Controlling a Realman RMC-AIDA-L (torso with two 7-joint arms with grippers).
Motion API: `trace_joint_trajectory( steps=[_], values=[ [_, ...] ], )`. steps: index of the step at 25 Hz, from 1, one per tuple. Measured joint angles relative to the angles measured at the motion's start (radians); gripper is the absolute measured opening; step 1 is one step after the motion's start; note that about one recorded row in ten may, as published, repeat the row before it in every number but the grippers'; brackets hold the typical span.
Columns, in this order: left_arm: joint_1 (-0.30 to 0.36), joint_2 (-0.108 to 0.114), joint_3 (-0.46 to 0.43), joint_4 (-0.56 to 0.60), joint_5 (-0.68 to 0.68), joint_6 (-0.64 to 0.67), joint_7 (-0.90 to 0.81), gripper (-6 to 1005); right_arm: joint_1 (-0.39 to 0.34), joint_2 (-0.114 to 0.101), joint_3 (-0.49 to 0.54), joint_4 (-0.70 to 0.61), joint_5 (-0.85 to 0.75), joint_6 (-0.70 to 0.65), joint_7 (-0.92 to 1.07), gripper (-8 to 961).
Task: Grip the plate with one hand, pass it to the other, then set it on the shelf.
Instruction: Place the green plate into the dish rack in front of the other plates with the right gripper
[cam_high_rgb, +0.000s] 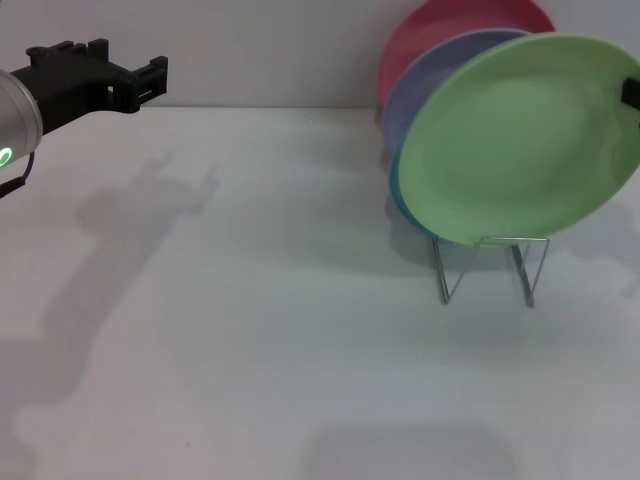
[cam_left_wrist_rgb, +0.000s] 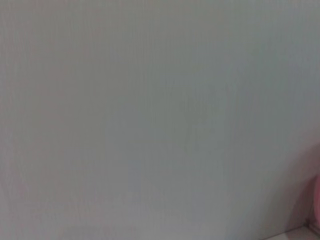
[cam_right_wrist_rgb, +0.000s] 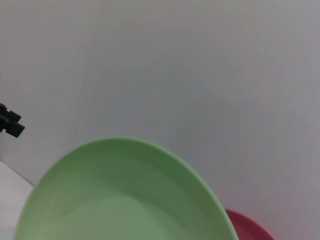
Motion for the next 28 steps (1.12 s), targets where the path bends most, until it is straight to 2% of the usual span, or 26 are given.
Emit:
trace_joint_trajectory(
  steps=[14,22,28],
  values=[
    [-0.011,0.001,-0.001,0.004,0.000,-0.002,0.004,672,-0.011,0.000,0.004,-0.057,0.000,0.048,-0.017,68],
    [-0.024,0.002,0.001,0.023,0.000,-0.002,0.006,672,-0.021,0.001,0.038,-0.065,0.013,0.089,-0.003,483],
    [-0.028,0.002,0.001,0.029,0.000,-0.001,0.006,672,-0.009,0.000,0.094,-0.104,0.064,0.184,-0.001,481]
  ],
)
